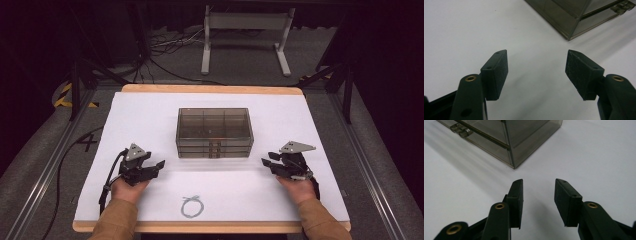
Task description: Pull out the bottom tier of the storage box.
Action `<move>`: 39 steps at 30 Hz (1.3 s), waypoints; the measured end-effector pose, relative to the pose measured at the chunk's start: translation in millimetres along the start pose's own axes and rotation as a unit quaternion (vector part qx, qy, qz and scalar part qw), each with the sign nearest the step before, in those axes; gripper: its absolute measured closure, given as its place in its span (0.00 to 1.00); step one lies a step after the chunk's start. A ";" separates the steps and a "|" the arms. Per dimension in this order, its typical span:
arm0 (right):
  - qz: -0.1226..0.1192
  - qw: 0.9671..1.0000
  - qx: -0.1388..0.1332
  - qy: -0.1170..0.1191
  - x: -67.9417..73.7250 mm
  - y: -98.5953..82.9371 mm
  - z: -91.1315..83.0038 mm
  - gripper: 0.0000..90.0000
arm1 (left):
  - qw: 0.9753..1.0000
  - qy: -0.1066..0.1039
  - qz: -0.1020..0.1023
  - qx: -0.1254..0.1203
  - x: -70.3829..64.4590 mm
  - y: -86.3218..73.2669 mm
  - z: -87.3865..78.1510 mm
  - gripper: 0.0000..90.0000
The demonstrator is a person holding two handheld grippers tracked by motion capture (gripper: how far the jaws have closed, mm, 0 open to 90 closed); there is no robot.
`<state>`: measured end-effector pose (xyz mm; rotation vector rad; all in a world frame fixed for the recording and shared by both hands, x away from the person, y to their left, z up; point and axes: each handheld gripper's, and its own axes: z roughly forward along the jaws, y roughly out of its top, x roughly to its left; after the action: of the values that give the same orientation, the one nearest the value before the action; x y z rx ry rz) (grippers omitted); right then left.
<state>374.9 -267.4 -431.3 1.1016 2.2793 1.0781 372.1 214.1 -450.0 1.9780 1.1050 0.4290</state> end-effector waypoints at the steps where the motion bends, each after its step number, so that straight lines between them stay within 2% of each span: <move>1: -0.005 1.000 0.000 0.001 1.0 0.6 -1.5 0.66 | 1.000 0.001 0.001 0.000 -0.3 -0.1 0.2 0.39; 9: -0.008 1.000 -0.003 0.010 4.4 2.6 -5.0 0.67 | 1.000 -0.004 0.004 -0.003 -0.9 0.4 0.8 0.41; 19: -0.032 0.999 -0.008 0.039 26.1 10.1 -0.9 0.68 | 1.000 -0.006 0.006 -0.004 -1.2 0.4 0.8 0.41; 25: -0.032 0.998 -0.009 0.055 32.8 12.0 4.0 0.68 | 1.000 -0.005 0.008 -0.001 -1.5 0.4 0.7 0.41; 39: -0.054 0.994 -0.013 0.095 59.1 16.3 18.6 0.63 | 1.000 -0.004 0.010 -0.002 -2.3 0.4 1.3 0.41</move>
<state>357.9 -205.7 -431.1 0.8877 2.4330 1.2112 371.9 211.5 -450.2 1.9878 1.0784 0.4325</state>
